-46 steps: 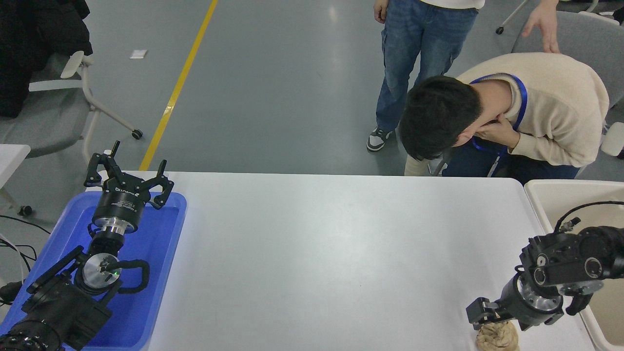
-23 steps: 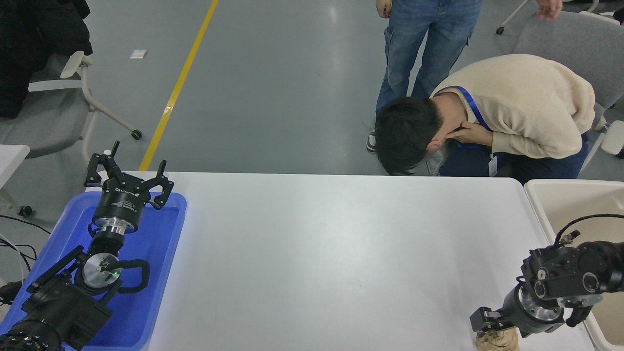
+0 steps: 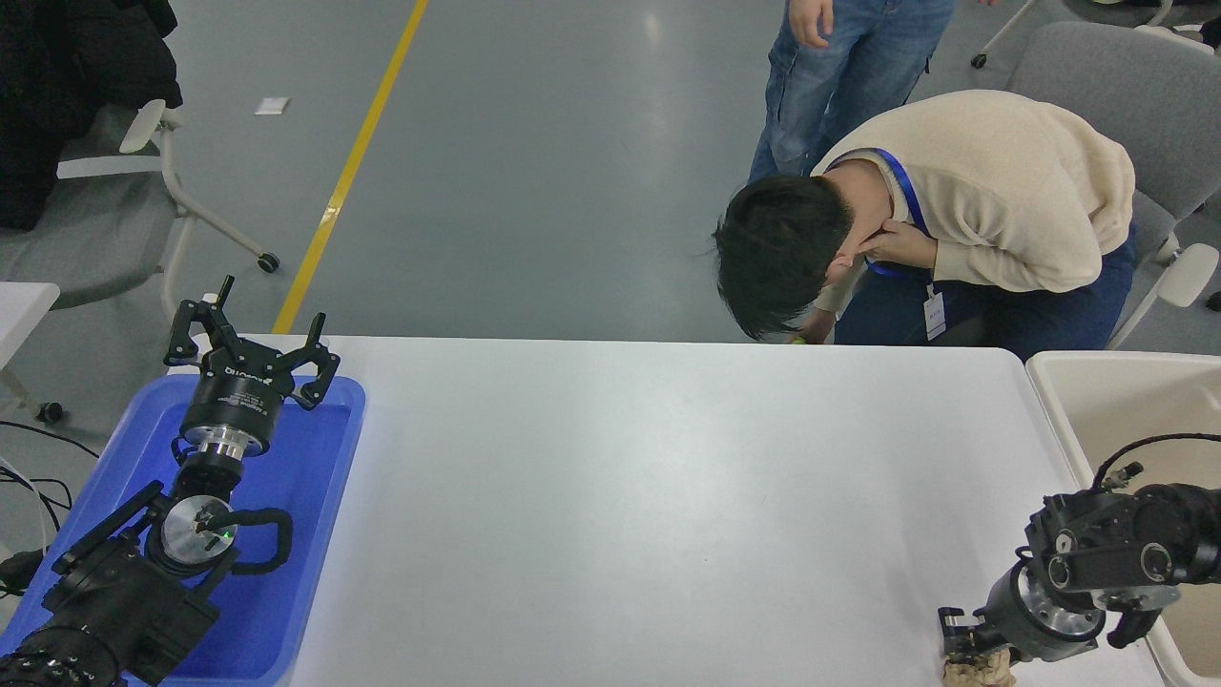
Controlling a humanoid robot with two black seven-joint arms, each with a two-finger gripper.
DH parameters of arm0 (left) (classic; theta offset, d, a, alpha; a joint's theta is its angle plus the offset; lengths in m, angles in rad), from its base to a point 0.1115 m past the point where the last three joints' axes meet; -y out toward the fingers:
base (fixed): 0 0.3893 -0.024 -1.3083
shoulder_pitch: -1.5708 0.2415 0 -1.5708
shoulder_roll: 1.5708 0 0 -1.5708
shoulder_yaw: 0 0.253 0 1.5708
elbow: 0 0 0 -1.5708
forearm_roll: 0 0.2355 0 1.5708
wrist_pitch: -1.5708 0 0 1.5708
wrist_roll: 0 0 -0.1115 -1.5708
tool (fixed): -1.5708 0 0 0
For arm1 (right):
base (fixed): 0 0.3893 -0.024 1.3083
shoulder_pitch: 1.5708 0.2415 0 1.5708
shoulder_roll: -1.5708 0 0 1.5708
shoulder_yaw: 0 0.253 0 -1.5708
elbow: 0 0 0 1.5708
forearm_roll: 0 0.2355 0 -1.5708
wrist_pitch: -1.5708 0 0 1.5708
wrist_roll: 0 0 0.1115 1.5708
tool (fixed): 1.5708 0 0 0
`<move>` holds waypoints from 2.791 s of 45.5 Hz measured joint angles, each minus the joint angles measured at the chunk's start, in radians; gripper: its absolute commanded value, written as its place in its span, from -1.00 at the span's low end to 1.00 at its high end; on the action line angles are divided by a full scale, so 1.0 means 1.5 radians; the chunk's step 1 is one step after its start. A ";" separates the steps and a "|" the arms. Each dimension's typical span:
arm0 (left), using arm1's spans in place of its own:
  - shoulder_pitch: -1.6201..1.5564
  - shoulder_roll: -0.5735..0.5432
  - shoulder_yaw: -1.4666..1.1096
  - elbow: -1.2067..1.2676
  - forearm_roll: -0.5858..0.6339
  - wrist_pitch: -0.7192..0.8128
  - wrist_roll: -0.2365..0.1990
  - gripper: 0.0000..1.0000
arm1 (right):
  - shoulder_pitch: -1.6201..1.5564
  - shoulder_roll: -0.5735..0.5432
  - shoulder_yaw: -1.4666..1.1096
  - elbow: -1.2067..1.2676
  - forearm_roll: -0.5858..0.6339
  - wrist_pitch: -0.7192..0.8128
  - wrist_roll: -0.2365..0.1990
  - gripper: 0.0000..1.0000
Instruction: Pick up paper ball place in dustbin
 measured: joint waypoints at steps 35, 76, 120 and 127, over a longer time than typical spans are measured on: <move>0.000 0.000 0.000 0.000 0.000 -0.001 0.000 1.00 | 0.308 -0.097 -0.041 0.106 0.030 0.273 0.003 -1.00; 0.000 0.000 0.000 0.000 0.000 0.000 0.000 1.00 | 0.804 -0.124 -0.253 0.156 0.085 0.337 0.004 -1.00; 0.000 0.000 0.001 0.000 0.000 0.001 0.000 1.00 | 0.498 -0.210 -0.252 -0.015 0.085 0.207 0.004 -1.00; 0.000 0.000 0.001 0.000 0.000 0.001 0.000 1.00 | 0.310 -0.238 -0.129 -0.105 0.085 0.091 0.004 -1.00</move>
